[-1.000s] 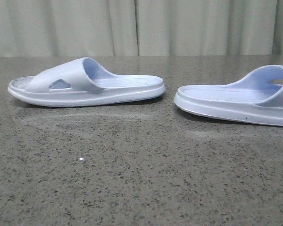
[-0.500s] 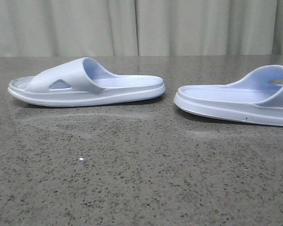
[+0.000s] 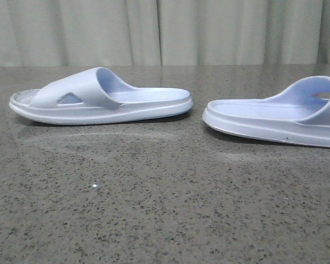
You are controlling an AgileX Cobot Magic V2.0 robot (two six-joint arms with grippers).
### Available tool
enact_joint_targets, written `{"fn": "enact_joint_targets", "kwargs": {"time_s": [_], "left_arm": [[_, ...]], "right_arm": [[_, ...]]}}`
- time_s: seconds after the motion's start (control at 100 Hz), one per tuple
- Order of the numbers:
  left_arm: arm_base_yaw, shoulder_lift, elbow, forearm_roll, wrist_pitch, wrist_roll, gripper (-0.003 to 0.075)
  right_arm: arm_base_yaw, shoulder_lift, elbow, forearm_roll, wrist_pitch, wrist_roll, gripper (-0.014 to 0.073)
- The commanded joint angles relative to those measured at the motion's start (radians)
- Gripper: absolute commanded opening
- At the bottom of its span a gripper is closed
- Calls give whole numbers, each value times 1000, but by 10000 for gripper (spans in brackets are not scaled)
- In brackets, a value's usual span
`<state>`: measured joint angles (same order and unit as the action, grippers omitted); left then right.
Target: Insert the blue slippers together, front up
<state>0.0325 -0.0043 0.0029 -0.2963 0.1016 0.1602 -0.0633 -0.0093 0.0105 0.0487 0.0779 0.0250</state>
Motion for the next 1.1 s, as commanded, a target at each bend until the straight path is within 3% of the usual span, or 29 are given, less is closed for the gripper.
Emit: {"fn": "enact_joint_targets", "kwargs": {"time_s": [0.0, 0.3, 0.38, 0.47, 0.72, 0.84, 0.97, 1.09], "left_arm": [[3, -29, 8, -131, -86, -10, 15], [3, -29, 4, -550, -127, -10, 15], [3, -29, -21, -585, -90, -10, 15], [3, -25, -85, -540, 8, 4, 15], [3, 159, -359, -317, 208, 119, 15], [3, 299, -468, -304, 295, 221, 15], [3, 409, -513, -327, 309, 226, 16], [3, 478, -537, -383, 325, 235, 43]], "right_arm": [[-5, -21, 21, 51, -116, -5, -80], [-5, -21, 21, 277, -296, -5, -80], [-5, -21, 5, 416, -297, -5, -79], [-5, -19, -41, 544, -195, -5, -78], [-5, 176, -260, 395, 126, -5, -78], [-5, 335, -366, 289, 244, -5, -78], [-5, 450, -454, 245, 366, -5, -74], [-5, 508, -492, 244, 426, -5, 39]]}}
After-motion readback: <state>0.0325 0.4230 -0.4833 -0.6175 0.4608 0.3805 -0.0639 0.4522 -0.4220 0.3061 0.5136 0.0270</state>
